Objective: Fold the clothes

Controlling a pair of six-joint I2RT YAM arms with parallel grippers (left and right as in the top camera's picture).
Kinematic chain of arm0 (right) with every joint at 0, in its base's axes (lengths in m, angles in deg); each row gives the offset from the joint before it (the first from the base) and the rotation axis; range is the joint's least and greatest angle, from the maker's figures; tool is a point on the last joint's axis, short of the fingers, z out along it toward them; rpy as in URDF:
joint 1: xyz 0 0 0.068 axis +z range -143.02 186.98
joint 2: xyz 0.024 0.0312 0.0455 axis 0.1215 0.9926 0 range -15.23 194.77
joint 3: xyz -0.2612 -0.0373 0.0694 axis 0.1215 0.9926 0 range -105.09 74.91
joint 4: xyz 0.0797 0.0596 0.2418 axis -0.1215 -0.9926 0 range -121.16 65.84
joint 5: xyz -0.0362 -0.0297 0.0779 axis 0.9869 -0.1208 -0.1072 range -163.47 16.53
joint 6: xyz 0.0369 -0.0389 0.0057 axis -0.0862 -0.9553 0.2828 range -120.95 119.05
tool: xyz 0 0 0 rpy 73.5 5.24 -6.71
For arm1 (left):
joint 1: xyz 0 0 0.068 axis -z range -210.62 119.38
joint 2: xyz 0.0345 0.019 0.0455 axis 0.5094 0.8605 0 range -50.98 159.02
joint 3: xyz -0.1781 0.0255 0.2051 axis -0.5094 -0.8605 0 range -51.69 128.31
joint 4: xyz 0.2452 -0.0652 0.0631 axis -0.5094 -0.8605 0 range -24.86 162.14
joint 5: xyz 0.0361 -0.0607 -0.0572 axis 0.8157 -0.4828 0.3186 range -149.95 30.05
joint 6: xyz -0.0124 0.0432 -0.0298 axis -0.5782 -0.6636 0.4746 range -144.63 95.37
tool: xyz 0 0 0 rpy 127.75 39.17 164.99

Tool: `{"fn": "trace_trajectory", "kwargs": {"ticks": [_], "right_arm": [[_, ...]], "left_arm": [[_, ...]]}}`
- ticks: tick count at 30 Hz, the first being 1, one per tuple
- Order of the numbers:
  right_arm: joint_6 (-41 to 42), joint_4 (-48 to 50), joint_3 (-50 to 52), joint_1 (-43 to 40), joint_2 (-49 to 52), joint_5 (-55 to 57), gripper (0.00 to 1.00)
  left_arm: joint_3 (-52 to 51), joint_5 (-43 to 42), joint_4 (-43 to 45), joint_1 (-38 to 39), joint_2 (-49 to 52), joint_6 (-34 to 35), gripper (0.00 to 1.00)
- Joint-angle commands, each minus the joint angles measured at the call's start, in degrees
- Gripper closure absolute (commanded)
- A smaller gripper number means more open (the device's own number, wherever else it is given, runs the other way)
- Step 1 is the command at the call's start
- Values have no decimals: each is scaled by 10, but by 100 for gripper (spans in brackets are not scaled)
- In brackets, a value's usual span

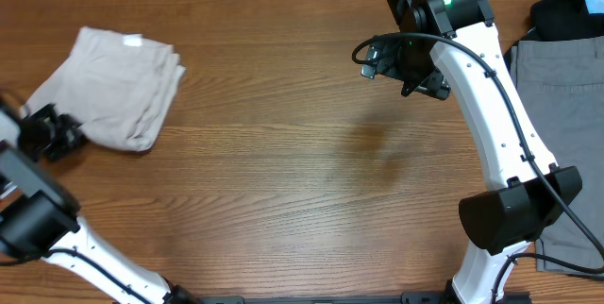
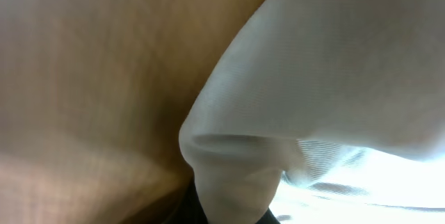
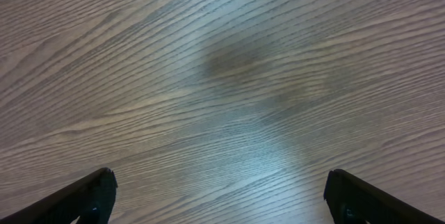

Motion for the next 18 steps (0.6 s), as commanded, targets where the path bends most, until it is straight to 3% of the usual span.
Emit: {"fn": "trace_trajectory", "kwargs": {"ticks": [1,9,15,18], "right_arm": [[-2,3,-10,-2,-11,2,0],[-2,5,-10,-2,-11,2,0],[-2,-2,-10,-2,-11,1,0],[-2,-5,-10,-2,-11,1,0]], "left_arm": [[-9,71,-10,-46,16,-6,95],[-9,76,63,-29,16,7,95],[-13,100,74,36,16,96,95],[-20,99,98,75,16,106,95]]}}
